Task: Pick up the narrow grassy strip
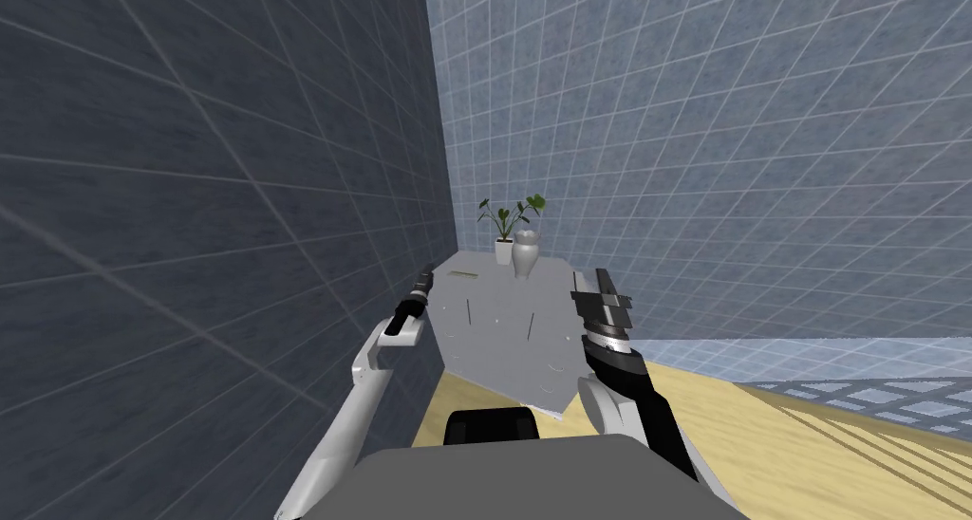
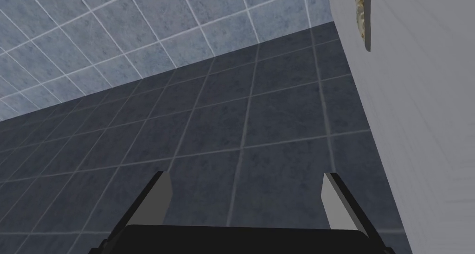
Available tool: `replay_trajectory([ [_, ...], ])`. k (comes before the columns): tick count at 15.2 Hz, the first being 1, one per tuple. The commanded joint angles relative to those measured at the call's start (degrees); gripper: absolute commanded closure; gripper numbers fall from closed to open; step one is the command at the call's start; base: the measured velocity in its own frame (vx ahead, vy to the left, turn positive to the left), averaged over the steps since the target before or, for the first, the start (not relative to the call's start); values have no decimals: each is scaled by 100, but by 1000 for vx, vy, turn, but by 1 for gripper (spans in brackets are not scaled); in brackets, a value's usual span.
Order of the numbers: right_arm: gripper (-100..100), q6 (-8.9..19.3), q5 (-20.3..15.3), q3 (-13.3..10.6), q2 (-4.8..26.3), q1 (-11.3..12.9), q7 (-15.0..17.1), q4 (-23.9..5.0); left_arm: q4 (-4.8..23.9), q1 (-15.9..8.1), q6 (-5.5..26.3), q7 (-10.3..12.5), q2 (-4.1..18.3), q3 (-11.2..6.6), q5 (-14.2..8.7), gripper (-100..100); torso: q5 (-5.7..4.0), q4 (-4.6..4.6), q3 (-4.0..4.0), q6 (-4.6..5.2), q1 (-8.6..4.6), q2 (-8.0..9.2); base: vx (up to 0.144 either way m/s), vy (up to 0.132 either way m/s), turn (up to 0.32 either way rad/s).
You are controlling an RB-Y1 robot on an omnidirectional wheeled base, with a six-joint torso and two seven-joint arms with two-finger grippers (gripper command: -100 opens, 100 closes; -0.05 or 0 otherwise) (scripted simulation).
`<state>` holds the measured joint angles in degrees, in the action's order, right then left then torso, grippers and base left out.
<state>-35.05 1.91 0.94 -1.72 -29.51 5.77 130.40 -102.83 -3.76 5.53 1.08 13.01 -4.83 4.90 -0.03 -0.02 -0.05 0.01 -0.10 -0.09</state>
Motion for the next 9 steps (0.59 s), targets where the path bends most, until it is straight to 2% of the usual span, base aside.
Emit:
replay_trajectory([
  [1, 0, 0, 0, 0, 0, 0, 0, 0, 286, -286, 286, -36, 60, -45, 3, -100, 0, 0, 0, 0, 0, 0, 12, -25, -54],
  [2, 0, 0, 0, 0, 0, 0, 0, 0, 392, -395, 389, -36, 60, -45, 3, -100, 0, 0, 0, 1, -2, 0, 16, -28, -61],
  [4, 0, 0, 0, 0, 0, 0, 0, 0, 392, -544, 525, -36, 60, -45, 3, -100, 0, 0, 0, 0, -1, -1, 11, -14, -12],
  [5, 0, 0, 0, 0, 0, 0, 0, 0, 651, -743, 724, -71, 101, -79, 7, -100, 0, 0, 1, 0, 2, 1, 10, -19, -52],
  [7, 0, 0, 0, 0, 0, 0, 0, 0, 702, -942, 923, -71, 101, -79, 7, -100, 0, 0, 0, 1, 0, 0, 11, -18, -48],
  [8, 0, 0, 0, 0, 0, 0, 0, 0, 939, -1112, 1060, -106, 138, -113, 11, -100, 0, 0, 1, 0, 1, 1, 16, -21, -62],
  [9, 0, 0, 0, 0, 0, 0, 0, 0, 1019, -1229, 1181, -106, 138, -113, 11, -100, 0, 0, 0, 1, 0, 0, 18, -22, -62],
])
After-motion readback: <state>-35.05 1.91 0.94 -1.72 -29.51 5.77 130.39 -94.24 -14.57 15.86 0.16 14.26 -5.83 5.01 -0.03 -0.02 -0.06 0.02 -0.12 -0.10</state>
